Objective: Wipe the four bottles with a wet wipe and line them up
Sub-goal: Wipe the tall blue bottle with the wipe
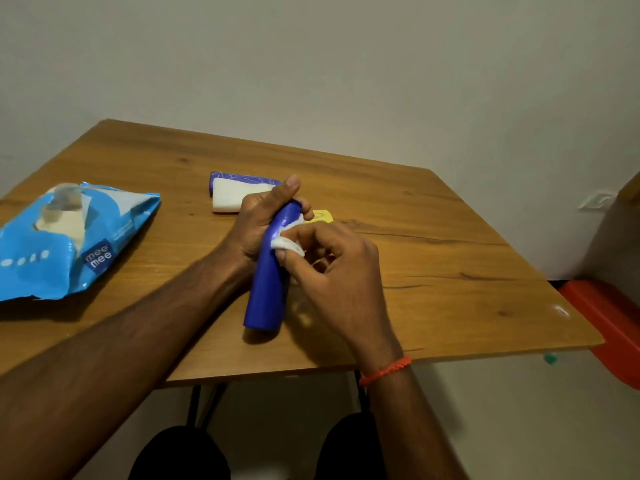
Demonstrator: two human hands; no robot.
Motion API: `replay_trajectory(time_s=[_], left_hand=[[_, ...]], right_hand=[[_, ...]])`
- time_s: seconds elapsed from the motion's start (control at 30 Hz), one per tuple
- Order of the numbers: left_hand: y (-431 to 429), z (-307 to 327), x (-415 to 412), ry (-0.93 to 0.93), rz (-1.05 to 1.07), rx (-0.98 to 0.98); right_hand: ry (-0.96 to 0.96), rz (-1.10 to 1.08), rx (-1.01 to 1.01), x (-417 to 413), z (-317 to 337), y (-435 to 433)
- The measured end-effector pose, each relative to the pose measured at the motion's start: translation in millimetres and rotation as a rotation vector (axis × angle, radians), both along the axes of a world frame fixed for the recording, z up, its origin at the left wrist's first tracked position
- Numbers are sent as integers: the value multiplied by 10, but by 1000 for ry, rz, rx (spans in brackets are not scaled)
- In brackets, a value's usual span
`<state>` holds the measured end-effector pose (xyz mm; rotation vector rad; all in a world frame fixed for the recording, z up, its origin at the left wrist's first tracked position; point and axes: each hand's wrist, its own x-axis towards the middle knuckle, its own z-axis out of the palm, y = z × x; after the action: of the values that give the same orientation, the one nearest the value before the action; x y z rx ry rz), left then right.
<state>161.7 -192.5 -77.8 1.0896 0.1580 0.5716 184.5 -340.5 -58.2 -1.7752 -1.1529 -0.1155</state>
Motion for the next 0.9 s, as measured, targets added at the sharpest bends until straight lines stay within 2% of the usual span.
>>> replay_trajectory(time_s=[0.17,0.33,0.5,0.6,0.7,0.9], left_hand=[[46,139,-13,-26,93,-30],[16,132,4,-15,184,-20],[78,107,27,-32,236,-69],[53,146,15,-42,271,13],[119,211,-11,-68,347,190],[338,294,-103,21,350,527]], right_hand=[[65,2,-68,-7,59,-15],[-22,-84,-268,-34,79,24],[40,-101,-356,-28,244,118],[47,-118,-371,24,291,166],[92,-117,-327,106,329,190],[176,-117,-135,312,430,333]])
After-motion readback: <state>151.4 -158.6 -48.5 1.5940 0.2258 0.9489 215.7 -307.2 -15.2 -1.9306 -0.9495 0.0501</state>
